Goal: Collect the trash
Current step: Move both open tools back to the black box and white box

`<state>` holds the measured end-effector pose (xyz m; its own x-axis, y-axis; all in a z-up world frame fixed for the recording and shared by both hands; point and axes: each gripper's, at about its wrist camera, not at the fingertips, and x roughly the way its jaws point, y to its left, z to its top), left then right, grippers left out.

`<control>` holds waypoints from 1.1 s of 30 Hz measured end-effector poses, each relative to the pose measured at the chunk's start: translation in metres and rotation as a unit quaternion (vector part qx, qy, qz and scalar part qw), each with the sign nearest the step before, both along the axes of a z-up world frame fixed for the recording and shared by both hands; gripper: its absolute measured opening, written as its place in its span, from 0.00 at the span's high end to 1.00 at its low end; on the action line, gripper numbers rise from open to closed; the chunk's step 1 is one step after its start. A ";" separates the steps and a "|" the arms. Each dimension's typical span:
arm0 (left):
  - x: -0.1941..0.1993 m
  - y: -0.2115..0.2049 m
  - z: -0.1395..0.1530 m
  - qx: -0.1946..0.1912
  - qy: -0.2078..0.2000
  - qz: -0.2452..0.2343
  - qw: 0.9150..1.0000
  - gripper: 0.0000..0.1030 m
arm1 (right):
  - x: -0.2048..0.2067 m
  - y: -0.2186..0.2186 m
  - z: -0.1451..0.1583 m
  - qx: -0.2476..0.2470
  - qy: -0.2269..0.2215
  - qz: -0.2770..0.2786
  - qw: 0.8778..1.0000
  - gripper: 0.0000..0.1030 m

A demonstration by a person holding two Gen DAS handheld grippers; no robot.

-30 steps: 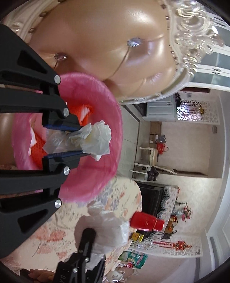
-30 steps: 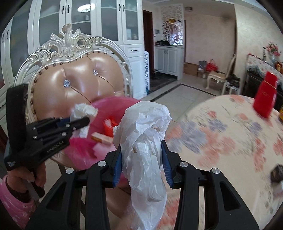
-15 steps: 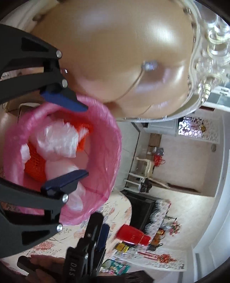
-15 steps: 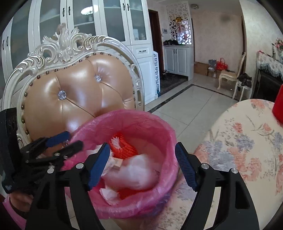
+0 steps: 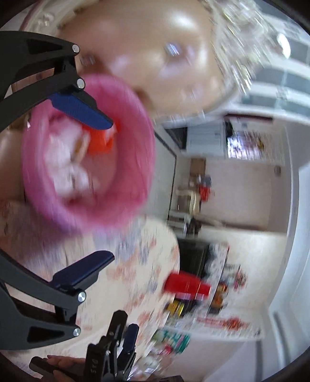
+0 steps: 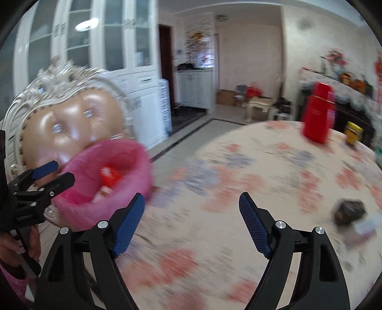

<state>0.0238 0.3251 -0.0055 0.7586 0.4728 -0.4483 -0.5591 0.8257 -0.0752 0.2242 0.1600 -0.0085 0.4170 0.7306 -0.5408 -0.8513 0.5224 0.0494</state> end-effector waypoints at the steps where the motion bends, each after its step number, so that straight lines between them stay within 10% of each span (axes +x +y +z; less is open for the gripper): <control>1: 0.013 -0.012 0.004 0.004 0.000 -0.013 1.000 0.05 | 0.007 -0.015 0.000 0.002 -0.001 -0.017 1.000 0.24; 17: 0.245 -0.145 0.007 -0.012 -0.020 -0.114 0.993 0.05 | 0.133 -0.233 -0.039 0.021 0.068 -0.316 0.946 0.23; 33: 0.294 -0.130 -0.033 -0.023 -0.016 -0.118 0.993 0.05 | 0.220 -0.190 -0.056 0.009 0.112 -0.413 0.904 0.23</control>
